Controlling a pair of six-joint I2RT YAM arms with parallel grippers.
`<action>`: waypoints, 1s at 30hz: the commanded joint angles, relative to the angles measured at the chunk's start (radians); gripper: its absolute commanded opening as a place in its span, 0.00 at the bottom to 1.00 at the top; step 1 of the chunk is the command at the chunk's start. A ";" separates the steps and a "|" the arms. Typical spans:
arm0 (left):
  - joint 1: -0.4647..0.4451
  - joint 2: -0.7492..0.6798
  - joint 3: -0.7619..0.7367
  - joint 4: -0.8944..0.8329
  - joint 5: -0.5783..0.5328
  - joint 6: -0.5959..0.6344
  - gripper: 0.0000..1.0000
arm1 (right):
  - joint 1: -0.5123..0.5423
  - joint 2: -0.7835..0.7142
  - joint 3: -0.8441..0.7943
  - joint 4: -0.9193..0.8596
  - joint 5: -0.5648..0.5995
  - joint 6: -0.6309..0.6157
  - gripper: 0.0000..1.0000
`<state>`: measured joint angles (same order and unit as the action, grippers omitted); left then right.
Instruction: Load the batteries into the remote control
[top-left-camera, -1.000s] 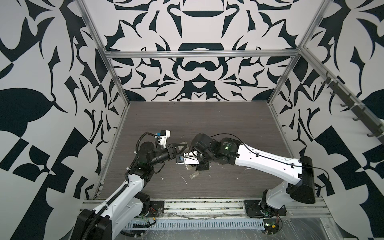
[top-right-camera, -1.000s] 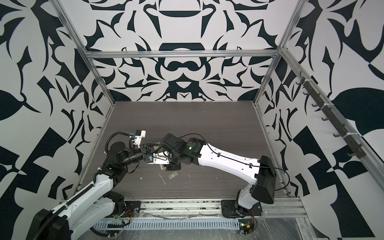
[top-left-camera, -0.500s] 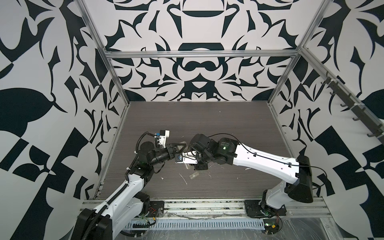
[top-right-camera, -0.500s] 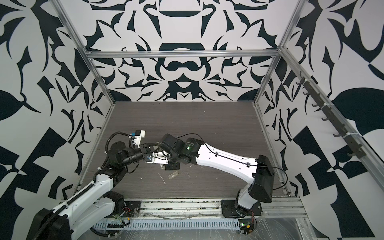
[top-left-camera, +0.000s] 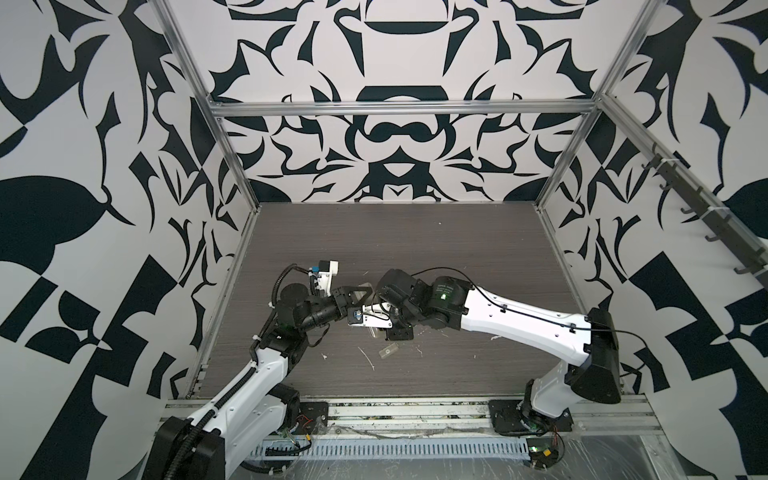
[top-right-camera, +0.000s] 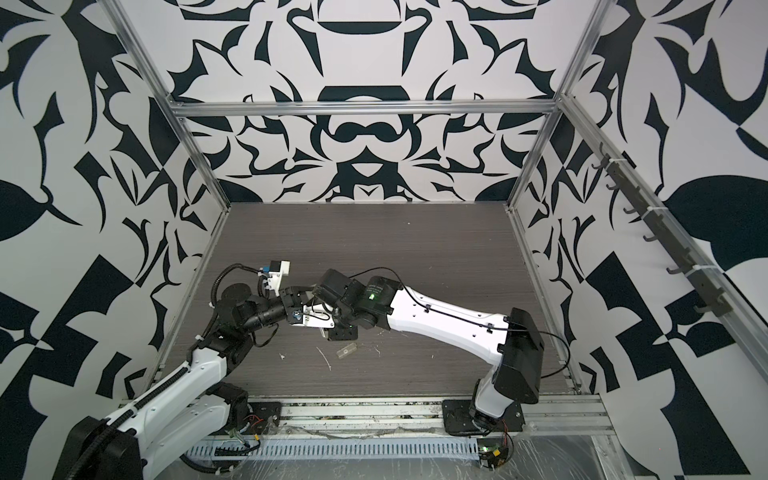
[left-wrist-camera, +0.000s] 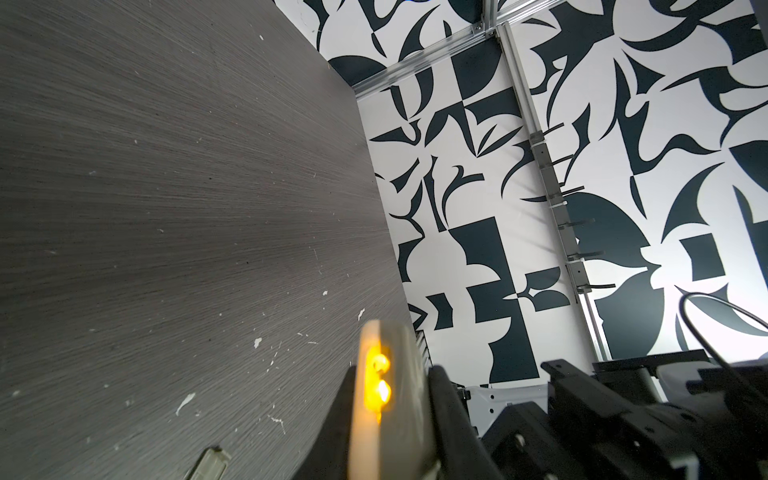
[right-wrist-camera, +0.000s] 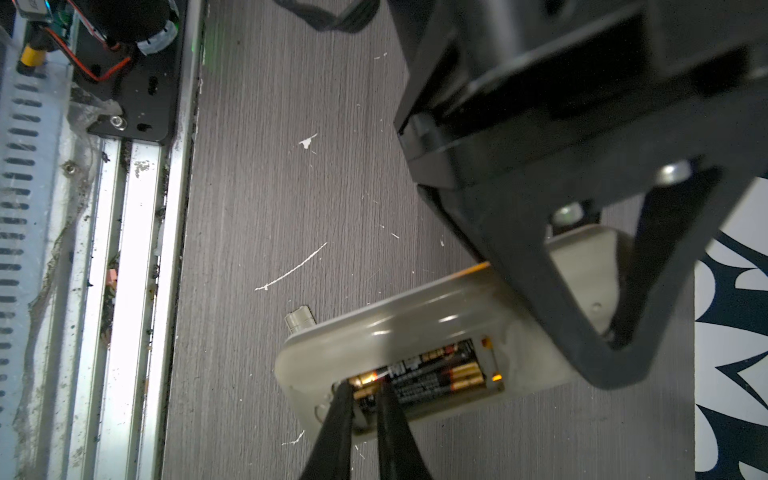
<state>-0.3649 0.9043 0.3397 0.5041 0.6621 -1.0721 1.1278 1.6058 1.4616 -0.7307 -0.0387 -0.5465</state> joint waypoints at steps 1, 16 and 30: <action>-0.011 -0.008 0.012 0.069 0.071 -0.024 0.00 | -0.006 0.017 0.025 0.042 0.048 0.016 0.15; -0.011 -0.008 0.007 0.066 0.071 -0.019 0.00 | -0.005 0.043 0.036 0.024 0.065 0.027 0.00; -0.011 -0.022 -0.002 0.057 0.057 -0.017 0.00 | -0.006 0.064 0.071 -0.015 0.040 0.073 0.02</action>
<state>-0.3637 0.9119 0.3336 0.4862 0.6483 -1.0523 1.1278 1.6634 1.5166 -0.7689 -0.0177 -0.4988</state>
